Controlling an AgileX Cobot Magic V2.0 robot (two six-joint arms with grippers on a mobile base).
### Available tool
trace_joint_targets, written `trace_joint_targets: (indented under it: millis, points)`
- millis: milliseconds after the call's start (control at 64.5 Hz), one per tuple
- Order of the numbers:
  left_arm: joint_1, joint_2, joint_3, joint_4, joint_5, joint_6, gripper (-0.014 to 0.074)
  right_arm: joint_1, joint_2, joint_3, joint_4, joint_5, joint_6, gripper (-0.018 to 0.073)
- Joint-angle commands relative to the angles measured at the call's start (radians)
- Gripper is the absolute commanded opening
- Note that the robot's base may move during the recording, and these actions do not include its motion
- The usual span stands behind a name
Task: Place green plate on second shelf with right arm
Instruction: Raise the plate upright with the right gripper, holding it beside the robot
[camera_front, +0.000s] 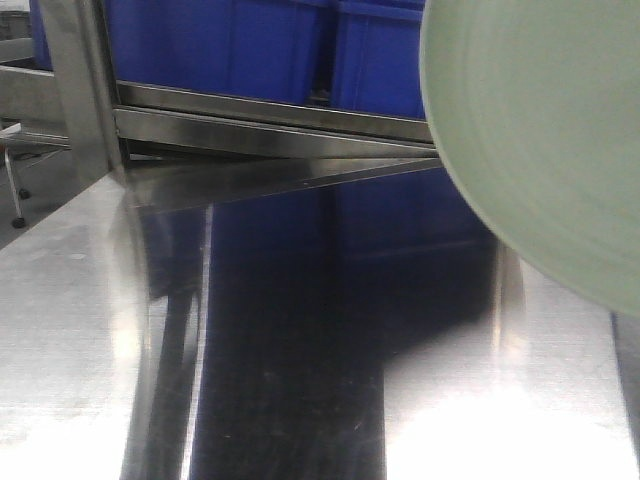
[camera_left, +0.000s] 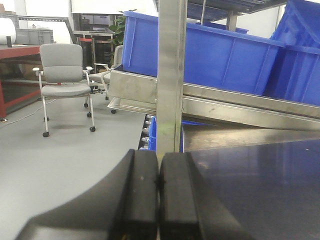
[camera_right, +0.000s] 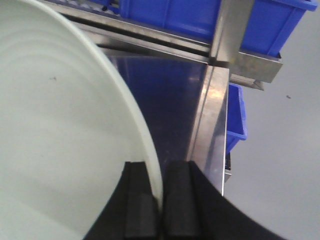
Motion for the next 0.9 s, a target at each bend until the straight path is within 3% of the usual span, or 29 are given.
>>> trace_joint_targets:
  millis: [0, 233, 465, 713, 884]
  points:
    - [-0.003, -0.004, 0.042, -0.005, -0.081, -0.006, 0.013, -0.005, -0.002, 0.01, -0.018, -0.188, 0.011, 0.0055]
    - [-0.003, -0.004, 0.042, -0.005, -0.081, -0.006, 0.013, -0.005, -0.002, 0.143, -0.104, -0.501, 0.011, 0.0055]
    - [-0.003, -0.004, 0.042, -0.005, -0.081, -0.006, 0.013, -0.005, -0.002, 0.312, -0.053, -0.712, 0.011, 0.0055]
    - [-0.003, -0.004, 0.042, -0.005, -0.081, -0.006, 0.013, -0.005, -0.002, 0.329, -0.013, -0.816, 0.011, 0.0057]
    - [-0.003, -0.004, 0.042, -0.005, -0.081, -0.006, 0.013, -0.003, 0.0, 0.329, 0.027, -0.786, 0.069, 0.0057]
